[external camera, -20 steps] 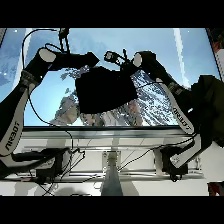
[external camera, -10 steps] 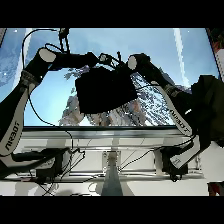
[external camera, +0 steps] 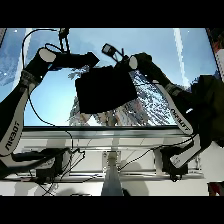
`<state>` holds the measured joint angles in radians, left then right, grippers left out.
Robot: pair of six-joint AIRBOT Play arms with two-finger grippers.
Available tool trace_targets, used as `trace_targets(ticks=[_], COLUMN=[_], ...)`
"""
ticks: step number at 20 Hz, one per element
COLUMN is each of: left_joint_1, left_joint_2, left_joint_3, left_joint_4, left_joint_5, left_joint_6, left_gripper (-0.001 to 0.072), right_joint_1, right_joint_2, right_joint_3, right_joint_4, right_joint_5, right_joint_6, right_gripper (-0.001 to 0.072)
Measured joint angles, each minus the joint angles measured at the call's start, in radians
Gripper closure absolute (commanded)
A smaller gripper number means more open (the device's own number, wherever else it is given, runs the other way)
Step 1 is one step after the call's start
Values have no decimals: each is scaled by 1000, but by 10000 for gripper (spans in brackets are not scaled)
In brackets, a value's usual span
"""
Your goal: Fold the clothes and pants, and hang the long-sleeved shirts on hangers.
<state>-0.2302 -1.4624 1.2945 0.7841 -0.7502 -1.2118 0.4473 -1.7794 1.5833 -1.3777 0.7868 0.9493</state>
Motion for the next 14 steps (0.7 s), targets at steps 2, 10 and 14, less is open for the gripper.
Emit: trace_targets(ticks=[2,10,14], left_joint_1=[0,0,0], left_joint_2=[0,0,0], left_joint_3=[0,0,0], left_joint_4=[0,0,0], left_joint_5=[0,0,0], left_joint_6=[0,0,0], left_gripper=[1,1,2], right_joint_1=[-71,-329,-359], right_joint_2=[0,0,0], right_joint_3=[0,-3,-3], right_joint_4=[-17,55,171], right_joint_5=[29,323,351], right_joint_6=[156,475,513], right_gripper=[694,7,14])
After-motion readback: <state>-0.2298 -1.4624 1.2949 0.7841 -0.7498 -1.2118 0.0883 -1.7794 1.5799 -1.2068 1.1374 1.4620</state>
